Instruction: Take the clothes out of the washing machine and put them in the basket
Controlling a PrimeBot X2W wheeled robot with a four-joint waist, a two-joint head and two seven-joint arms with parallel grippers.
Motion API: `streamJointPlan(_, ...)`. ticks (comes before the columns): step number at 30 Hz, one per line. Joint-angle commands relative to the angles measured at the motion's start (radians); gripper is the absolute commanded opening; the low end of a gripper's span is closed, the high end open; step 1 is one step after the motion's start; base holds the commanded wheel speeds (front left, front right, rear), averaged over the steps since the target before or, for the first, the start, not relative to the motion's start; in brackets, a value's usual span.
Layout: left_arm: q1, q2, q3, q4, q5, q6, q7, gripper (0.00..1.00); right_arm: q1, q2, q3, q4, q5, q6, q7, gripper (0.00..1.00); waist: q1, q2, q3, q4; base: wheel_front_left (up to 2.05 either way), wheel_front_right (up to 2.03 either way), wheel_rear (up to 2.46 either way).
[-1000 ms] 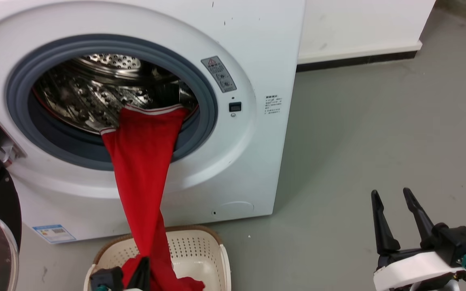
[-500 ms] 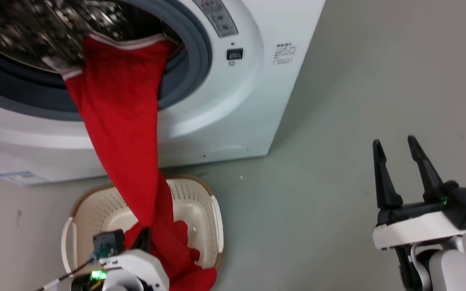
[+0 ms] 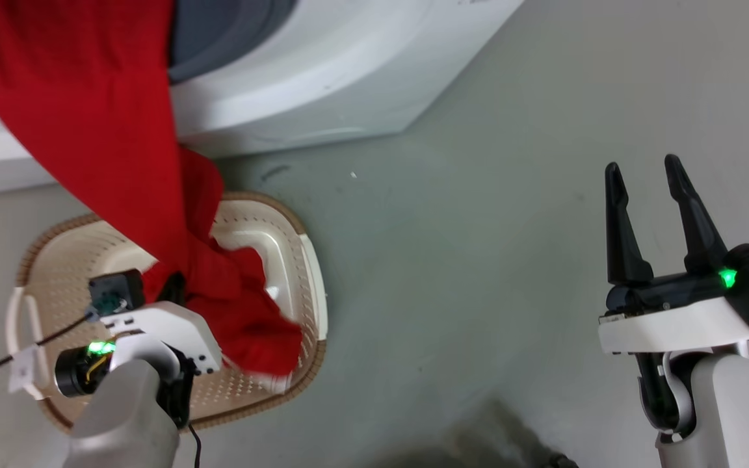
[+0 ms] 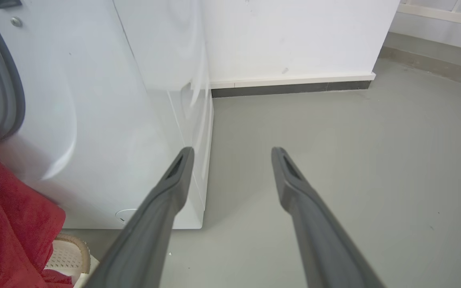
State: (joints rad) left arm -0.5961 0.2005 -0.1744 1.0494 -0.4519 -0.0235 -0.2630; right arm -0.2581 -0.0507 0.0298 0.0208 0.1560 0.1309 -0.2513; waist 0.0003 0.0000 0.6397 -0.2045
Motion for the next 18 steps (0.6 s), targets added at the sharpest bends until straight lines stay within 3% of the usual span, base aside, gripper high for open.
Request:
streamJointPlan(1,-0.031,0.008,0.013,0.031,-0.006,-0.005,-0.002,0.0,-0.027,0.001,0.003,0.003,0.012,0.0,-0.007,1.0,-0.0003,0.0,0.072,-0.036,0.0,0.0,0.0)
streamJointPlan(6,-0.089,0.017,0.027,0.107,-0.015,-0.019,-0.002,0.01,-0.045,0.001,0.007,0.013,0.023,0.0,-0.013,1.0,-0.0003,0.0,0.107,-0.055,0.0,0.0,0.0)
streamJointPlan(9,-0.11,0.015,0.032,0.148,-0.024,-0.034,-0.002,0.49,-0.055,0.001,0.007,0.017,0.025,0.0,-0.013,1.0,-0.0003,0.0,0.11,-0.059,0.0,0.0,0.0)
streamJointPlan(10,-0.118,0.015,0.032,0.158,-0.027,-0.037,-0.002,0.9,-0.056,0.001,0.006,0.017,0.027,0.0,-0.014,1.0,-0.0003,0.0,0.109,-0.059,0.0,0.0,0.0)
streamJointPlan(11,-0.128,0.019,0.036,0.159,-0.027,-0.037,-0.002,1.0,-0.054,0.001,0.006,0.016,0.028,0.0,-0.014,1.0,-0.0003,0.0,0.106,-0.059,0.0,0.0,0.0)
streamJointPlan(18,-0.093,0.019,0.052,0.125,-0.017,-0.039,-0.003,1.0,-0.037,0.001,0.003,0.025,0.025,0.0,-0.014,1.0,-0.0003,0.0,0.03,-0.05,0.0,0.0,0.0)
